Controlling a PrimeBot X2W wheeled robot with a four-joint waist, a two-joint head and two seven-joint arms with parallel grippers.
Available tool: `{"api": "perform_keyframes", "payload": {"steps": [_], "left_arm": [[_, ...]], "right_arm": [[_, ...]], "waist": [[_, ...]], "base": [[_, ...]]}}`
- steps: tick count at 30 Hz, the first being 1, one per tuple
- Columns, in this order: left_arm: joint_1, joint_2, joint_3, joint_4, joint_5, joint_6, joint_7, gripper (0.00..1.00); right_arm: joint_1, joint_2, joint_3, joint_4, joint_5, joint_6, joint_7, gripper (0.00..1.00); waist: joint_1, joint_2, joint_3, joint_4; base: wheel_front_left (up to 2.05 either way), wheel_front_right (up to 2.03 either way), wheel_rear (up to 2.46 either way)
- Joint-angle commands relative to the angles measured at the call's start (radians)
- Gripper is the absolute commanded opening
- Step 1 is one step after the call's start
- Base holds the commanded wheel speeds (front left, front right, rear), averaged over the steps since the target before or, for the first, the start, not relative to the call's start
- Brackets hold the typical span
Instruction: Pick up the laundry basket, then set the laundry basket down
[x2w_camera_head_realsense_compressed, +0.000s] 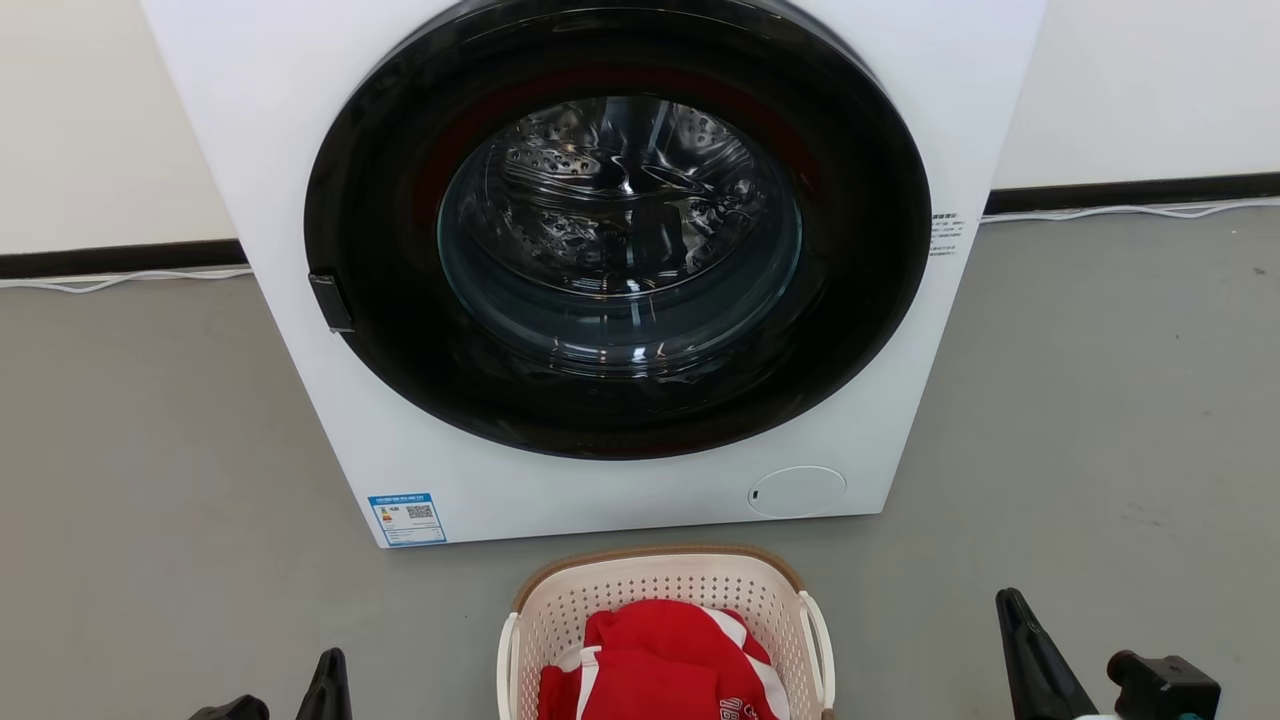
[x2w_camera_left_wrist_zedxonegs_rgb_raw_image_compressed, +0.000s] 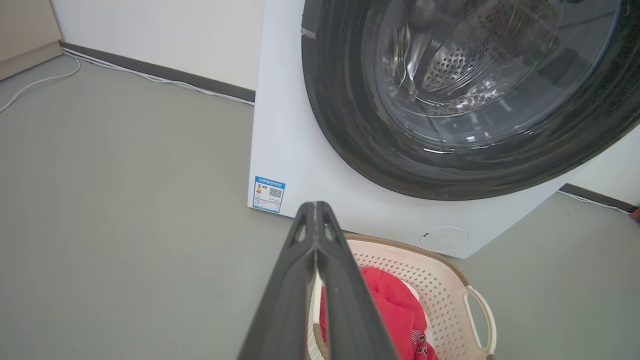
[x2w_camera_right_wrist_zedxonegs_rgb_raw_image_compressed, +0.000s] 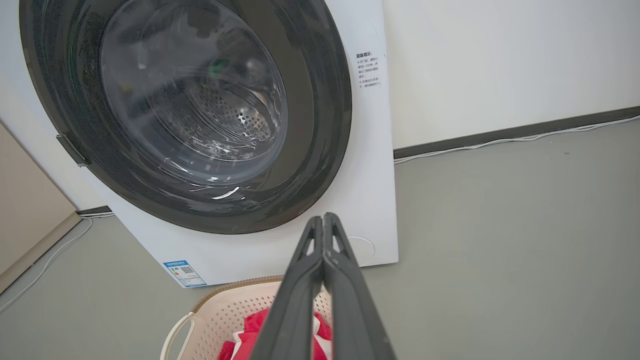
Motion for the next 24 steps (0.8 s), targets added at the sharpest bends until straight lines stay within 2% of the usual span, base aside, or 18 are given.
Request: {"api": "perform_keyframes", "payload": {"steps": [1, 24], "left_arm": [[-0.037, 0.005, 0.009, -0.030, -0.038, -0.008, 0.007, 0.00], [-0.069, 0.003, 0.022, -0.044, -0.278, -0.035, 0.068, 0.00]], "right_arm": [[-0.035, -0.005, -0.007, -0.027, 0.042, 0.001, 0.011, 0.00], [-0.065, 0.000, -0.021, -0.034, 0.307, 0.002, 0.073, 0.00]], "waist": [[-0.0002, -0.0001, 0.002, 0.000], [-0.0003, -0.0001, 0.013, 0.001]], "base": [[0.00, 0.00, 0.00], [0.00, 0.00, 0.00]]}}
